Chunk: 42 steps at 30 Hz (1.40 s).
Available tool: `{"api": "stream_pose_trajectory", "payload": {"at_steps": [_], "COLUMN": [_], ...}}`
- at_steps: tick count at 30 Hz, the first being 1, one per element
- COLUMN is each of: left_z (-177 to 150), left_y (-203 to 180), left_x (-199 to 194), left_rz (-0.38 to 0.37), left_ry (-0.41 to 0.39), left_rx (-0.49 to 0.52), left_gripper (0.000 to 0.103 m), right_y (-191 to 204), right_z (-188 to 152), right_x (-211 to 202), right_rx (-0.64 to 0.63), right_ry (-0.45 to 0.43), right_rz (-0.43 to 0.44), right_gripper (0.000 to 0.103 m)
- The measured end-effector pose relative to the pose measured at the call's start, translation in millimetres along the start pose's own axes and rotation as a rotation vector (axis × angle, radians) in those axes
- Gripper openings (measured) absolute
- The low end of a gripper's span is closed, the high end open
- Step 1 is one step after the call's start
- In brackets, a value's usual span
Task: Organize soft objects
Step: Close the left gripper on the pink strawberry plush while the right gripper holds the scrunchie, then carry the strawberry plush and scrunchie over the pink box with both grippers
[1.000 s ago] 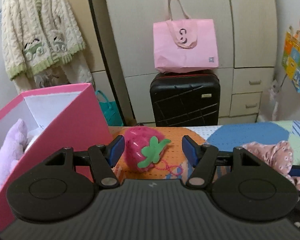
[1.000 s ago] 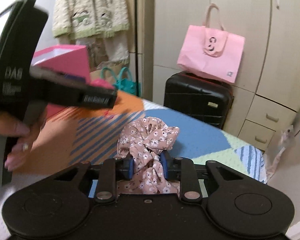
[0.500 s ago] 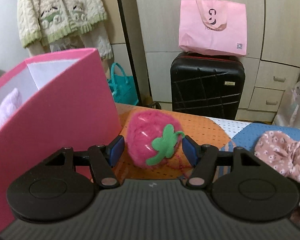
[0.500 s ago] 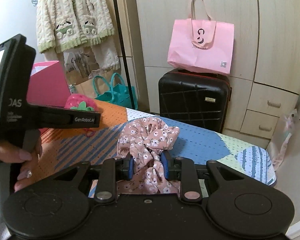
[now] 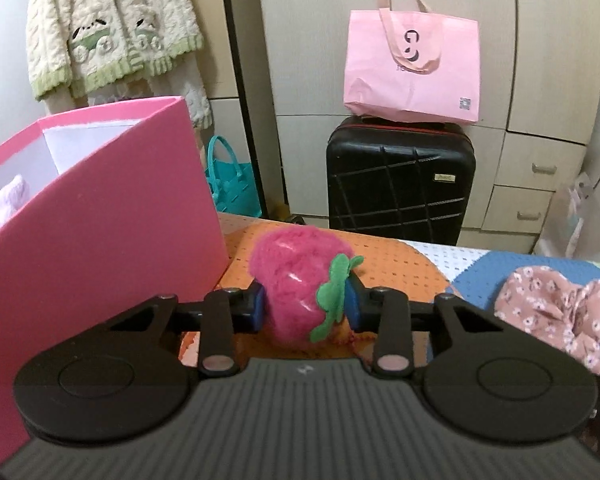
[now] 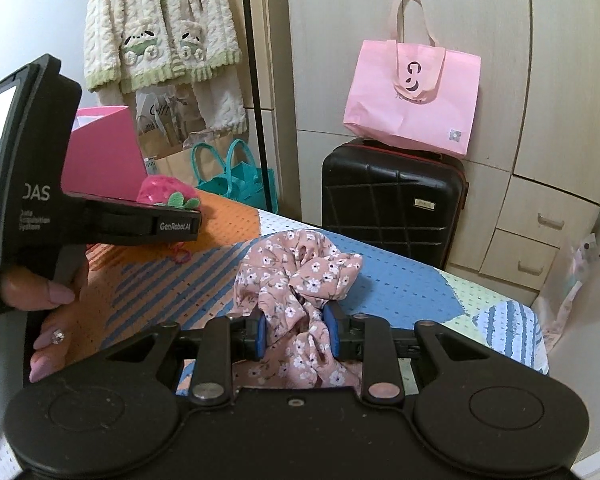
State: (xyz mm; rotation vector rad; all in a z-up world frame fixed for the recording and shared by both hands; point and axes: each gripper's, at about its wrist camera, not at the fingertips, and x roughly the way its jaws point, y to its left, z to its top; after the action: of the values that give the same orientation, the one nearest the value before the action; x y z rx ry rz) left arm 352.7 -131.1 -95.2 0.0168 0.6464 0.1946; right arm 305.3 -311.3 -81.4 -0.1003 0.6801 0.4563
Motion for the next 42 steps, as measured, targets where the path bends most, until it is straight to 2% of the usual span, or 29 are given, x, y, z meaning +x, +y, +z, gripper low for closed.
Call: {"api": "stream_pose_trajectory", "payload": {"at_steps": [10,21,32,39,42], "left_z": [-13,-33,-46,-63,-64], "left_y": [5,24,52,80,92], "left_x": [-34,-93,-137,-164,-173], "left_rz": [-0.098,-0.242,-0.367,-0.453,-0.483], "left_ry": [0.033,0.009,-0.008,0.038,0.070], "left_rx": [0.015,0.073,0.123,0.193,0.207], "left_gripper": [0.036,0.036,0.036,0.036,0.036], "right_y": [10,33,65,85,90], "right_z": [-5,-21,-33,-41,-48], "right_x": [-18,-55,-92,-119,-125], "right_rx": [0.005,0.029,-0.024,-0.024,-0.007], "right_ry": [0.016,0.047,0.069,0.078,0.093], "right_rz": [-0.020,-0.074,-0.115,-0.066,0.010], "right_gripper": [0.027,0.025,0.024,0.024,0.024]}}
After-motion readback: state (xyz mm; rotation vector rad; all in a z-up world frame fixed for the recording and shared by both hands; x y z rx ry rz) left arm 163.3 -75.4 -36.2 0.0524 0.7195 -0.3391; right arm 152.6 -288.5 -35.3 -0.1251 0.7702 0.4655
